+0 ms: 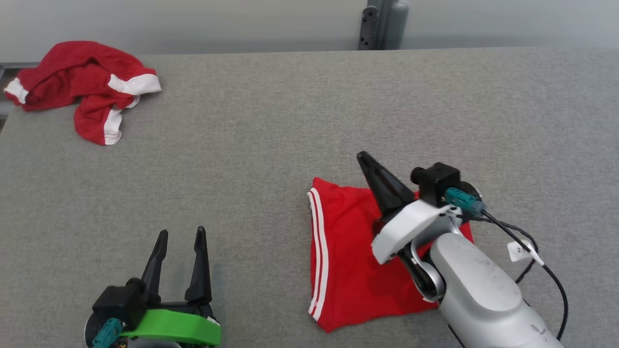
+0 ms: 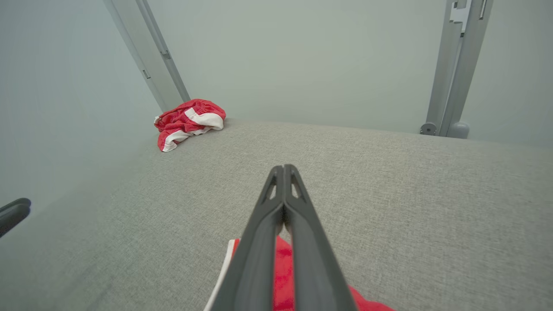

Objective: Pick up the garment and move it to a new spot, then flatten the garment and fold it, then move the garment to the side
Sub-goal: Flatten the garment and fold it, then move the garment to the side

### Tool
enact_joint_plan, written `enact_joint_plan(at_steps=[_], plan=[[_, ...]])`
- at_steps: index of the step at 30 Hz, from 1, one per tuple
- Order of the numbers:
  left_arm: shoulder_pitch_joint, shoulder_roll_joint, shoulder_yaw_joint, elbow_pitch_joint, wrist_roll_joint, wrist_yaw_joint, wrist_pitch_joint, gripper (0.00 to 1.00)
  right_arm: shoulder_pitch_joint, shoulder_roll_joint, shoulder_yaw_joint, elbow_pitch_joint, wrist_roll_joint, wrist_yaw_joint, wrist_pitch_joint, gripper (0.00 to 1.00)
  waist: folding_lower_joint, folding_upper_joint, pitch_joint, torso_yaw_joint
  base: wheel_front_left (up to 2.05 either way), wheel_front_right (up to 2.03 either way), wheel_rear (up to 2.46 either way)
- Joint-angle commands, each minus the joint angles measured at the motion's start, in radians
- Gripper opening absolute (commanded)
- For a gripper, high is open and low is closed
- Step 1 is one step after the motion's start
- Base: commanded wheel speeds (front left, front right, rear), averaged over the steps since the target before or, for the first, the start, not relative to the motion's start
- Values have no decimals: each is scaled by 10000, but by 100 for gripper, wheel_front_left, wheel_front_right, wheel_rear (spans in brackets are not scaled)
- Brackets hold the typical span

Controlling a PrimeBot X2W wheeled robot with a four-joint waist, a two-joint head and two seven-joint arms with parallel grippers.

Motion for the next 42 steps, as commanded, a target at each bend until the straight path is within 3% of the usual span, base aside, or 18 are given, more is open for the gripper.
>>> enact_joint_plan(at_steps=[1,2,3,5,12,21,42], plan=[[-185,88,5,-8,141,-48,0,100,440,-35,-506,-384,-354,0,-23,25,-1,0,-257,-550,0,0,0],[-209,115,-3,11,208,-43,0,100,654,-34,-883,-684,-631,0,-23,40,-1,0,-305,-664,0,0,0],[-252,128,-18,37,268,-39,0,100,918,-30,-1307,-995,-896,0,-24,73,-1,0,-351,-759,0,0,0],[-324,120,22,47,289,27,0,100,1472,-23,-2122,-1534,-1421,0,-24,100,-1,0,-455,-952,0,0,0],[-49,59,132,122,221,113,0,100,3133,13,-3655,-3026,-2029,0,-25,100,-1,0,-736,-1455,0,0,0],[289,21,338,240,270,198,0,100,4311,8,-4166,-4057,-2301,0,-26,100,-1,0,-972,-1572,0,0,0],[538,-43,399,114,342,260,0,100,4458,7,-4287,-3627,-2333,0,128,100,-1,0,-944,-1260,0,0,0]])
